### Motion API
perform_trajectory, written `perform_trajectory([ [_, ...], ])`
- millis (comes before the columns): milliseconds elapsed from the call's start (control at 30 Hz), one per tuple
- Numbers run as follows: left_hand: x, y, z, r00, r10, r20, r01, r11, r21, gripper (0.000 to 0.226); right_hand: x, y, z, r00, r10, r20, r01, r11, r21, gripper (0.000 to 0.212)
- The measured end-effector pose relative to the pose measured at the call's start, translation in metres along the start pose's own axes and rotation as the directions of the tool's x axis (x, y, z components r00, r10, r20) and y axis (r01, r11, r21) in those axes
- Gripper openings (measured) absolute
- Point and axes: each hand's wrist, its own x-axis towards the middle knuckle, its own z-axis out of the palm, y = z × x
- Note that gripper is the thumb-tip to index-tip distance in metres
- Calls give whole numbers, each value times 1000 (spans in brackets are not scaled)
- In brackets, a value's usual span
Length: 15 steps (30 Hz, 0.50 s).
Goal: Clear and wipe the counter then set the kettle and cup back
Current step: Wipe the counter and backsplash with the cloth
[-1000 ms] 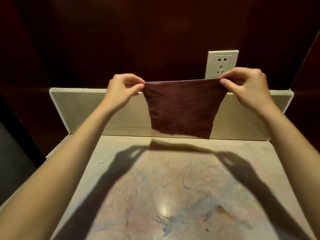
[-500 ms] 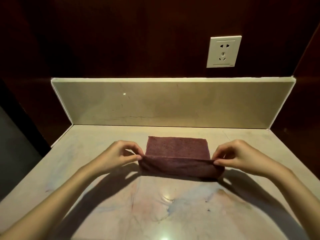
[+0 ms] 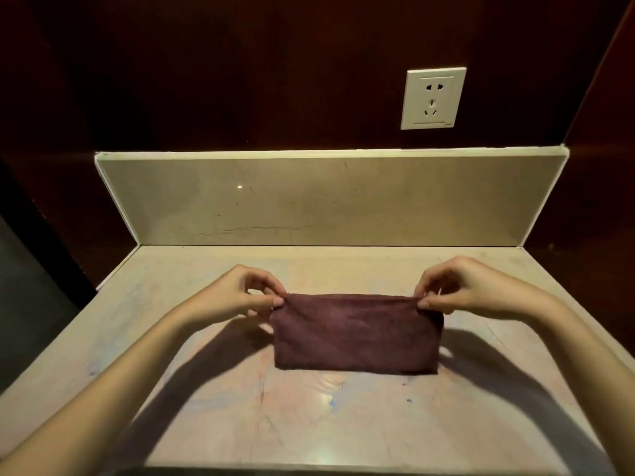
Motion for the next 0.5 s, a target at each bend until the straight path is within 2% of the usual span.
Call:
perform_trajectory([
  [100, 18, -9, 3, 991, -108, -79, 91, 976, -196, 5, 21, 15, 1, 993, 45, -107, -43, 999, 26, 4],
  [167, 32, -16, 5, 983, -144, -113, 118, 970, -214, 5, 34, 24, 4, 984, 80, -158, -76, 997, 29, 5],
  [267, 52, -28, 9, 971, -178, -162, 166, 982, -87, 8, 52, 40, 12, 971, 118, -206, -125, 992, -20, 12],
  [400, 70, -36, 15, 974, -103, -203, 151, 960, 235, 9, 61, 61, 25, 964, 189, -189, -211, 972, -105, 11],
  [500, 73, -34, 15, 982, -81, -172, 134, 936, 325, 12, 65, 67, 29, 968, 201, -151, -228, 955, -189, 7],
])
